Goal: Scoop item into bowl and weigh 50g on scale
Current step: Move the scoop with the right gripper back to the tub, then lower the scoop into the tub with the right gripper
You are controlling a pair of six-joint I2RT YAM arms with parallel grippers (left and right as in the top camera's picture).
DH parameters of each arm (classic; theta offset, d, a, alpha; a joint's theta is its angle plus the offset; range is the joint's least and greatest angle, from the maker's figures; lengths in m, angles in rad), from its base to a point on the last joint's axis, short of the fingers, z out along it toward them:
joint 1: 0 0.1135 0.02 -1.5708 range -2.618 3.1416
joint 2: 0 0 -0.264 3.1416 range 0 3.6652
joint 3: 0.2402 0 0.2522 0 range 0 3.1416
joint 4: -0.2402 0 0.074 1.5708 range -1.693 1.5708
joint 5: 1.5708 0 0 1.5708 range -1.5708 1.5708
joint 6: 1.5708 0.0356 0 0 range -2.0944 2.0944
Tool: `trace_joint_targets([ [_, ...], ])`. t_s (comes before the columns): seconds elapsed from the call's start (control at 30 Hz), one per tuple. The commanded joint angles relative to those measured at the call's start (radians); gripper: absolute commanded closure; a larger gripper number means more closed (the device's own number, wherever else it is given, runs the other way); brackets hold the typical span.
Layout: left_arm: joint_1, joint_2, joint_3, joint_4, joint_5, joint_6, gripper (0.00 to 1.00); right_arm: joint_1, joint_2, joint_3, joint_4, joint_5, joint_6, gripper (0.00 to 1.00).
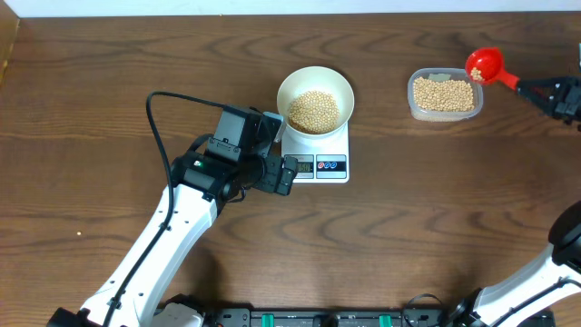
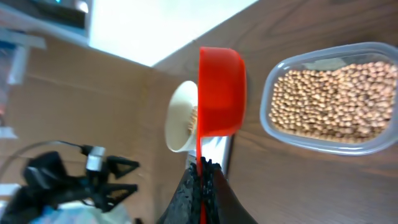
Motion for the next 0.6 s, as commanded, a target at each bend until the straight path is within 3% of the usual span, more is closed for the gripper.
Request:
trace_joint_targets([
  [0.0,-0.002,0.008,-0.001,-0.003,-0.011,0.01,0.05,0.046,-0.023,0.02,0.021,0.073,-0.063,0.98],
  [0.33,-0.002,0.008,-0.001,-0.003,-0.01,0.01,0.05,0.226,-0.023,0.021,0.264,0.534,0.282,0.98],
  [0.57,-0.002,0.008,-0.001,-0.003,-0.011,0.01,0.05,0.372,-0.025,0.021,0.34,0.913,0.429,0.99],
])
